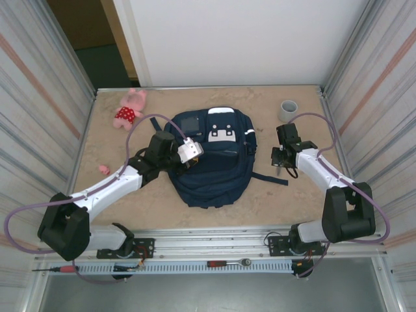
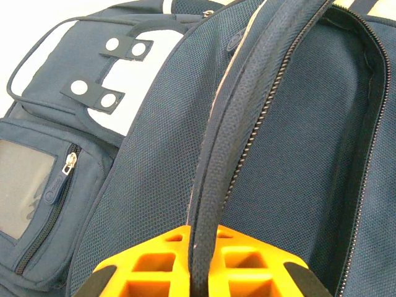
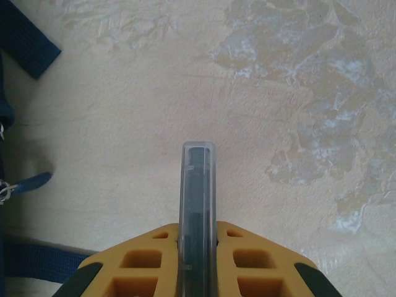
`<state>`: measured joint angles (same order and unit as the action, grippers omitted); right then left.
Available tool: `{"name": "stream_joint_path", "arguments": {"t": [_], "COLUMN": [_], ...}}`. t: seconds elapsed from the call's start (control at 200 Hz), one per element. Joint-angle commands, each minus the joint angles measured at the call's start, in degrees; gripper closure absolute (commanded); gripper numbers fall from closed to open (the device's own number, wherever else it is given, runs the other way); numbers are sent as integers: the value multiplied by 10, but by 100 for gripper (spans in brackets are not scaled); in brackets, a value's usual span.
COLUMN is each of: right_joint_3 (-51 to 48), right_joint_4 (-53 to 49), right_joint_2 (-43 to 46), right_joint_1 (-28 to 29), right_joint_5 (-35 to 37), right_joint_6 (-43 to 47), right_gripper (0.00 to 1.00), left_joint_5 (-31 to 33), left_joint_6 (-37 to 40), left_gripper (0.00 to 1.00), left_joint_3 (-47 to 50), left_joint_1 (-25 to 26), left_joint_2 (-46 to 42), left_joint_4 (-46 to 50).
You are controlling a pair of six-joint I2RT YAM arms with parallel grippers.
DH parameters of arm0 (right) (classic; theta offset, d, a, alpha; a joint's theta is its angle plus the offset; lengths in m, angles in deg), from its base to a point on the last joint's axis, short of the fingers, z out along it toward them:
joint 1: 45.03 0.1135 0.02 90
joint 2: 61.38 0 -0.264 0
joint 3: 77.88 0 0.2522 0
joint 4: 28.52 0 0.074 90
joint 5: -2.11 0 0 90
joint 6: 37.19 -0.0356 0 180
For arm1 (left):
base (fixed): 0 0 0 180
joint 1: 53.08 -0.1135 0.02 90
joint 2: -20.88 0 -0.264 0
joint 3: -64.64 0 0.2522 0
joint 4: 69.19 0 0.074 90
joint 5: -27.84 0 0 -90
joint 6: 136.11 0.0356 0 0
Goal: Pack books, pencil case, and school supplies into a backpack
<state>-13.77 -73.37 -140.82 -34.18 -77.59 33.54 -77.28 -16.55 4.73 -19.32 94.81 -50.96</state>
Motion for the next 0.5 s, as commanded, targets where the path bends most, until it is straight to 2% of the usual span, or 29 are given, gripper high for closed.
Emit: {"name": "stream_joint_path", "arguments": {"t": [0.0, 0.125, 0.175, 0.361, 0.496], "right_joint_3": [20, 56, 63, 37, 21], "right_joint_4": [-21, -65, -74, -35, -16], "right_joint_2": [26, 89, 122, 245, 287], "right_joint_1": [-5, -9, -18, -46, -24], "right_joint_5": [-15, -62, -105, -337, -412], "right_joint_6": [-12, -27, -43, -164, -256], "right_gripper": [95, 95, 94, 91, 90], "left_joint_5": [12, 11, 9, 4, 2], "left_joint_6": [-13, -26, -37, -84, -106], "left_gripper": [97, 97, 97, 97, 98], "left_joint_3": [-13, -30, -40, -64, -85], "left_joint_1": [-5, -5, -5, -4, -3], "left_joint_2": [-14, -15, -17, -25, -22], "left_joint_4": [16, 29, 35, 24, 25]}}
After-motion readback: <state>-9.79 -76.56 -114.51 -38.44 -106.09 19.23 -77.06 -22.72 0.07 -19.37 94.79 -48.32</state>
